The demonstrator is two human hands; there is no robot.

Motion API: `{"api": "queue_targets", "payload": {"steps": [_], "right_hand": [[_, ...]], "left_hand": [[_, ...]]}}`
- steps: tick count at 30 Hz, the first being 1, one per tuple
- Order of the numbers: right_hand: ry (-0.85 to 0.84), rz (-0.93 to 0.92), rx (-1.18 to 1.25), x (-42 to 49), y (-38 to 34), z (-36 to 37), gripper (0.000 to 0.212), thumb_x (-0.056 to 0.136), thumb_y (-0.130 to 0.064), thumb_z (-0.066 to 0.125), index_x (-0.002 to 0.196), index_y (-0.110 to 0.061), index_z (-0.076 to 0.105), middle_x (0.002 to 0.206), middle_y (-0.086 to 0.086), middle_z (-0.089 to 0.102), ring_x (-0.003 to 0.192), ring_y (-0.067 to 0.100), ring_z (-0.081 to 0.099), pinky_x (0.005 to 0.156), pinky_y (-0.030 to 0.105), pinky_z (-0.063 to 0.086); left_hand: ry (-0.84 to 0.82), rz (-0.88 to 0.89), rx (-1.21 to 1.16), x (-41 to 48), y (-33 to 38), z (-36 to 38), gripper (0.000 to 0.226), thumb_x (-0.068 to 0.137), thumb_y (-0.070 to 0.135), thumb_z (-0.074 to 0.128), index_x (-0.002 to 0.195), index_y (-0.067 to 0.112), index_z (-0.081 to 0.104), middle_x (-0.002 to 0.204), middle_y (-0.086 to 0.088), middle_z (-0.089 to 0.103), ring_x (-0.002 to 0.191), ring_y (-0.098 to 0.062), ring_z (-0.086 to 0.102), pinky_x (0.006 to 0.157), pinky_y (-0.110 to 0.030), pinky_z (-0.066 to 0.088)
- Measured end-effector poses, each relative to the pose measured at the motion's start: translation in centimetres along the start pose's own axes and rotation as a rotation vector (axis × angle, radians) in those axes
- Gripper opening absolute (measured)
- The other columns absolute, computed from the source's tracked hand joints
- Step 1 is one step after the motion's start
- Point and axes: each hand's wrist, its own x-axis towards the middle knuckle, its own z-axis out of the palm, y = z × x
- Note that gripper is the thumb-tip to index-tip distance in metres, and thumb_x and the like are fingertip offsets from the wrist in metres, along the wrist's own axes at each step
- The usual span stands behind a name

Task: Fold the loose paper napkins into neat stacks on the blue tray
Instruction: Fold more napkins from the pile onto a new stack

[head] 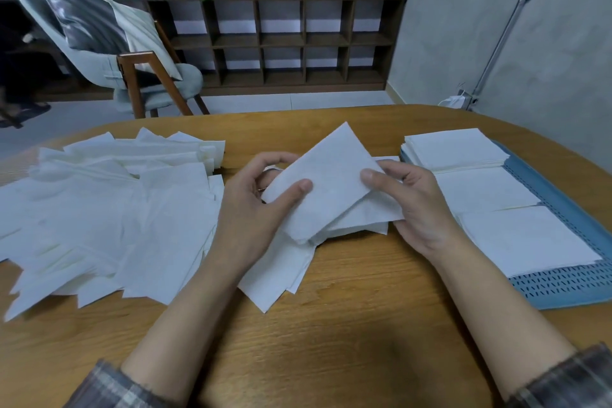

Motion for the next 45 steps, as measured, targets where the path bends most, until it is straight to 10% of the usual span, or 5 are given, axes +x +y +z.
{"api": "queue_targets", "payload": {"steps": [6, 17, 34, 39, 45], "right_hand": [[-0.174, 0.147, -0.079, -0.2, 0.7, 0.1, 0.031, 0.082, -0.025, 0.081, 0.107, -0.007, 0.079, 0.11, 0.013, 0.079, 0.097, 0.022, 0.077, 0.076, 0.027, 0.059], [-0.066, 0.106, -0.249, -0.3, 1.2, 0.7, 0.029, 0.089, -0.032, 0.077, 0.111, -0.014, 0.078, 0.111, 0.004, 0.081, 0.106, 0.024, 0.076, 0.097, 0.044, 0.056], [-0.031, 0.039, -0.29, -0.5, 0.5, 0.9, 0.015, 0.094, -0.024, 0.075, 0.108, -0.022, 0.079, 0.104, 0.0, 0.081, 0.096, 0.015, 0.076, 0.083, 0.036, 0.057], [-0.144, 0.0, -0.194, -0.3, 0.4, 0.6, 0.061, 0.089, -0.024, 0.083, 0.137, -0.048, 0.054, 0.112, 0.006, 0.077, 0.095, 0.021, 0.074, 0.073, 0.031, 0.057], [-0.1, -0.043, -0.487, -0.3, 0.9, 0.2, 0.026, 0.096, -0.005, 0.073, 0.107, -0.026, 0.083, 0.113, -0.015, 0.079, 0.115, 0.001, 0.069, 0.105, 0.027, 0.05]], "left_hand": [[-0.247, -0.072, 0.089, 0.2, -0.3, -0.4, 0.032, 0.085, 0.02, 0.088, 0.113, 0.031, 0.078, 0.101, 0.006, 0.077, 0.093, -0.015, 0.073, 0.074, -0.033, 0.061], [-0.018, -0.067, 0.074, -0.4, -1.3, 1.5, 0.019, 0.09, 0.026, 0.084, 0.106, 0.035, 0.078, 0.1, -0.003, 0.076, 0.081, -0.018, 0.063, 0.063, -0.019, 0.043], [-0.03, -0.053, 0.068, -1.0, -0.9, 2.0, 0.016, 0.1, 0.027, 0.072, 0.11, 0.035, 0.083, 0.108, 0.026, 0.077, 0.108, 0.006, 0.067, 0.082, -0.011, 0.047], [0.079, -0.086, 0.052, -0.7, -1.3, 1.9, 0.013, 0.097, 0.024, 0.076, 0.105, 0.031, 0.084, 0.104, 0.025, 0.078, 0.104, 0.005, 0.068, 0.082, -0.015, 0.051], [0.018, 0.038, 0.279, -1.1, -1.9, 2.3, 0.038, 0.094, 0.028, 0.079, 0.13, 0.035, 0.068, 0.11, 0.019, 0.071, 0.106, 0.001, 0.065, 0.085, -0.012, 0.048]]}}
